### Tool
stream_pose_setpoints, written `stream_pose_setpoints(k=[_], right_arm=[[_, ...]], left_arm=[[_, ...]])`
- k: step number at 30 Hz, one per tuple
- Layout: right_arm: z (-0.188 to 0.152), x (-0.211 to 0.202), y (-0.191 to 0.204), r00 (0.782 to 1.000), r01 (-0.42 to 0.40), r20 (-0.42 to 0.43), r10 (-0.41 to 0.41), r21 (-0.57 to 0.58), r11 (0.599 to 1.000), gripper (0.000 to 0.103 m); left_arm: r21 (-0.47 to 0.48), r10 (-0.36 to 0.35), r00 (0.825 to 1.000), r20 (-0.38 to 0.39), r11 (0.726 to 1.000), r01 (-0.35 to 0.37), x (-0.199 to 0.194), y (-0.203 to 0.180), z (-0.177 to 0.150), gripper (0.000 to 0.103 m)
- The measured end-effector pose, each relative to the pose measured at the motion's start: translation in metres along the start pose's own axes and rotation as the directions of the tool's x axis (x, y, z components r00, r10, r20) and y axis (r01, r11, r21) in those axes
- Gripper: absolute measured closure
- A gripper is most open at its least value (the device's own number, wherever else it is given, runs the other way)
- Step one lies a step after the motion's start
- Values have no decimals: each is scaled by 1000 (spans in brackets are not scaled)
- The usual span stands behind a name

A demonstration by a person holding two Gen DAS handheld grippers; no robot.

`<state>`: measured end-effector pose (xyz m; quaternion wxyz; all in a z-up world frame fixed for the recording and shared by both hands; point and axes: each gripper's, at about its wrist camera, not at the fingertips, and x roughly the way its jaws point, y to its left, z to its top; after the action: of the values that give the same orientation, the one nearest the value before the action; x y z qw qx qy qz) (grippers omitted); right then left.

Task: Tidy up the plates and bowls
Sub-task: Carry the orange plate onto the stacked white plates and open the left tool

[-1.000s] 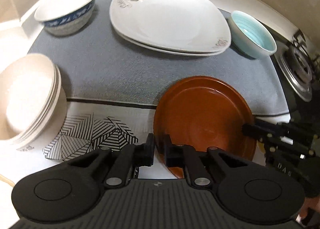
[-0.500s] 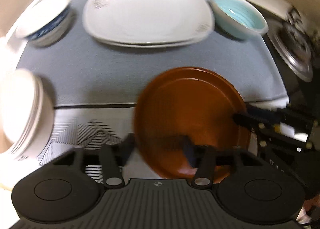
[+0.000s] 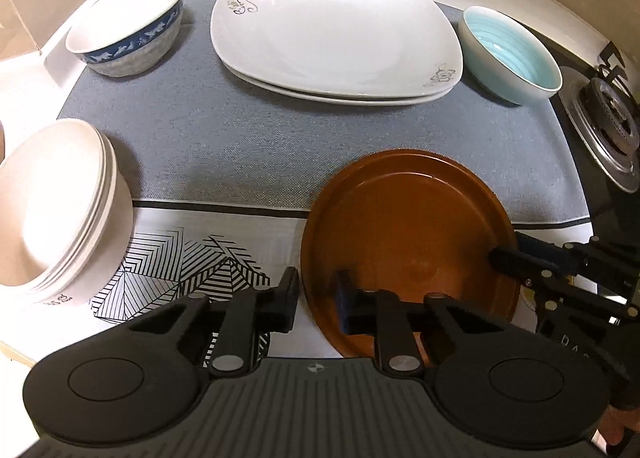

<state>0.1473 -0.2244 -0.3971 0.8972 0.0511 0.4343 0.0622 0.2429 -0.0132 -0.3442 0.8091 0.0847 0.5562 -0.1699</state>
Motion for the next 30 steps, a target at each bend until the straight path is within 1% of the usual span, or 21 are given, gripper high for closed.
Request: stream_pose_setpoints(k=[2, 4, 5, 7, 9, 12, 15, 18, 21, 24, 26, 28, 29, 30], right_arm=[[0, 0, 1, 1000, 6, 0, -6, -4, 1000, 89], [-1, -1, 2, 1000, 6, -2, -6, 6, 1000, 89], [-1, -4, 0, 1000, -5, 5, 5, 34, 999, 90], [-4, -12, -5, 999, -36, 23, 34, 82, 996, 91], [-5, -22, -5, 999, -26, 27, 24, 87, 996, 91], [-4, -38, -11, 998, -44, 38, 40, 116, 992, 91], [1, -55, -13, 997, -54, 70, 45, 120, 991, 92], [14, -68, -14, 995, -59, 89, 48, 125, 990, 92], [29, -80, -18, 991, -74, 118, 57, 144, 987, 92], [45, -90, -18, 986, -85, 156, 64, 134, 987, 92], [57, -95, -18, 981, -87, 185, 64, 120, 989, 91], [69, -99, -16, 975, -90, 214, 65, 107, 990, 91], [74, -100, -16, 972, -88, 225, 62, 105, 991, 88], [79, -100, -15, 972, -80, 230, 54, 106, 991, 87]], left_arm=[[5, -1, 1000, -5, 1000, 1, -2, 1, 1, 82], [-7, -2, 1000, -22, 1000, 2, -2, 2, 3, 85], [-17, 7, 999, -41, 1000, -8, 0, 3, 6, 89], [-35, -3, 998, -60, 999, 1, -6, 2, 8, 91], [-34, -29, 999, -40, 999, 28, -18, 1, 7, 91], [-43, -55, 998, -31, 998, 53, -32, -1, 8, 91], [-31, -55, 998, -19, 998, 55, -45, -7, 8, 91], [-34, -52, 999, 18, 998, 52, -62, -11, 11, 91], [-62, -58, 997, 51, 996, 61, -79, -11, 16, 91], [-88, -58, 995, 78, 994, 64, -95, -9, 24, 91], [-83, -50, 994, 98, 995, 58, -101, -10, 29, 91], [-67, -28, 992, 120, 997, 36, -108, -15, 35, 91], [-68, -27, 992, 126, 997, 36, -109, -16, 40, 91], [-68, -28, 990, 137, 997, 38, -112, -15, 44, 90]])
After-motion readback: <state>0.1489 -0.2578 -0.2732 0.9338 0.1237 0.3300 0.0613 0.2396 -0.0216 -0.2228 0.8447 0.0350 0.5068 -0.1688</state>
